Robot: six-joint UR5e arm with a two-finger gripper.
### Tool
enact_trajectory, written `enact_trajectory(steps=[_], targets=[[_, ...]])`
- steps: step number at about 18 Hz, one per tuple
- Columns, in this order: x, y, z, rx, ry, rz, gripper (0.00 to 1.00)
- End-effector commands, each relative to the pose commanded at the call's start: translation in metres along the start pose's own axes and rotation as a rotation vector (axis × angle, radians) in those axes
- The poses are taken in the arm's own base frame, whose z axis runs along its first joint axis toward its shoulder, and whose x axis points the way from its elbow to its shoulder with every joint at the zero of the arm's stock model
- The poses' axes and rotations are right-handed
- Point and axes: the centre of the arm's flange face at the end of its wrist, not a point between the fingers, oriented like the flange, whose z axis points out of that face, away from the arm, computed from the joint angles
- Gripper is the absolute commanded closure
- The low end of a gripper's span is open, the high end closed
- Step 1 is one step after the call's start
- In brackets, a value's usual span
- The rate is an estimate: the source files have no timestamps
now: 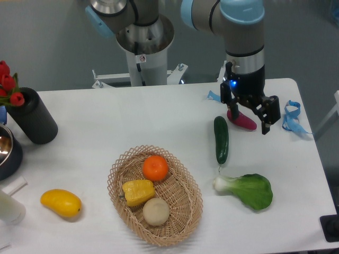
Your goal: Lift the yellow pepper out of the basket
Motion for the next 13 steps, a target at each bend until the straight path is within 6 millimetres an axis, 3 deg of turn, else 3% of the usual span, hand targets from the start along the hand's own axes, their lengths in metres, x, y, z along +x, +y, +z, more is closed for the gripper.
enact_trajectory(steps=[5,13], targets=[[0.009,-0.027,0.013,0.049,-0.005,-0.121,0.0],[0.029,-0.1,0.047,0.098,0.023,-0.208,0.0]])
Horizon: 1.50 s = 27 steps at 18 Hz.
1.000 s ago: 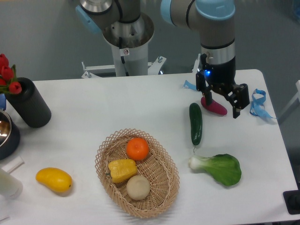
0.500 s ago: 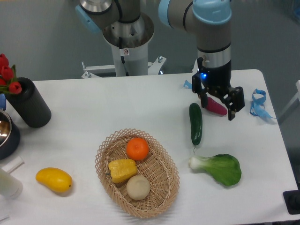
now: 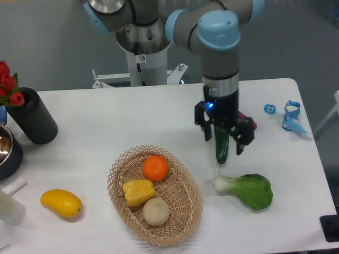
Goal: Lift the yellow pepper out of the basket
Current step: 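Move the open gripper over the basket toward the yellow pepper, then lower the gripper onto the yellow bell pepper in the basket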
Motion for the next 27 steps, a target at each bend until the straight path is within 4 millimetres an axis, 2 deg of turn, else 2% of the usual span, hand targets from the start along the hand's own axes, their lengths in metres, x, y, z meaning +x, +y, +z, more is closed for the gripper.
enact_trajectory(steps=[4,6,8,10,13,16,21,27], targets=[[0.013,-0.026,0.012,0.014,0.022,0.036,0.0],[0.016,-0.029,0.018,0.012,0.033,0.053,0.0],[0.022,-0.041,0.021,0.018,0.04,0.084,0.0],[0.035,-0.051,0.035,0.018,0.066,0.16,0.0],[0.056,-0.058,0.054,0.018,0.113,0.277,0.0],[0.077,-0.059,0.072,0.006,0.161,0.318,0.0],[0.097,-0.069,0.1,-0.004,0.209,0.359,0.0],[0.112,-0.077,0.111,-0.006,0.234,0.369,0.0]])
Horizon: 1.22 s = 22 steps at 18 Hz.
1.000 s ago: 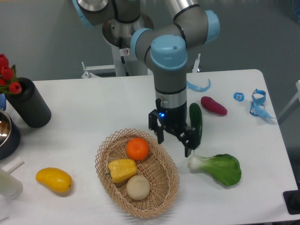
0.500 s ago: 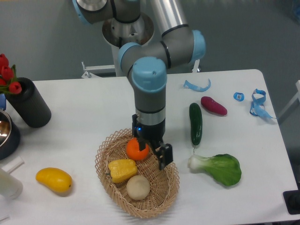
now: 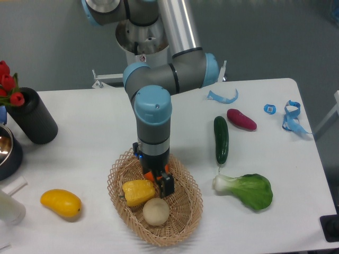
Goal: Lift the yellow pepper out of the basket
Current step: 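Lower the gripper onto the yellow bell pepper in the basket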
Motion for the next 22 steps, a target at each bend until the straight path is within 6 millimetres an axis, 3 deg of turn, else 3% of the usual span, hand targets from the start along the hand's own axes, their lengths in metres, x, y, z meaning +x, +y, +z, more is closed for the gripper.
enact_trajectory(steps=[13,22], targets=[[0.021,-0.029,0.026,-0.003,0.046,0.054,0.0],[0.023,-0.03,0.039,-0.009,0.064,0.059,0.0]])
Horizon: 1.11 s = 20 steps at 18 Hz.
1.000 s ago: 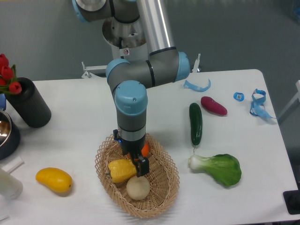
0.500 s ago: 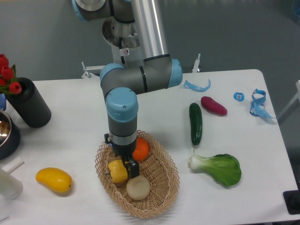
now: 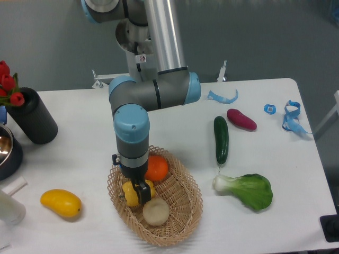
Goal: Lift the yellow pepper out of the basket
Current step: 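Lower the gripper onto the yellow bell pepper in the basket, then close the gripper around the yellow bell pepper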
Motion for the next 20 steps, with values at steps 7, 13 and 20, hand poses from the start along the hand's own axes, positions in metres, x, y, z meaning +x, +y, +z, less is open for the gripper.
enact_trajectory(steps=[7,13,20], targets=[[-0.004,-0.005,0.004,0.0,-0.001,-0.015,0.37],[-0.01,-0.005,-0.011,0.005,-0.027,-0.034,0.56],[-0.026,0.019,-0.087,0.036,-0.144,-0.099,0.56]])
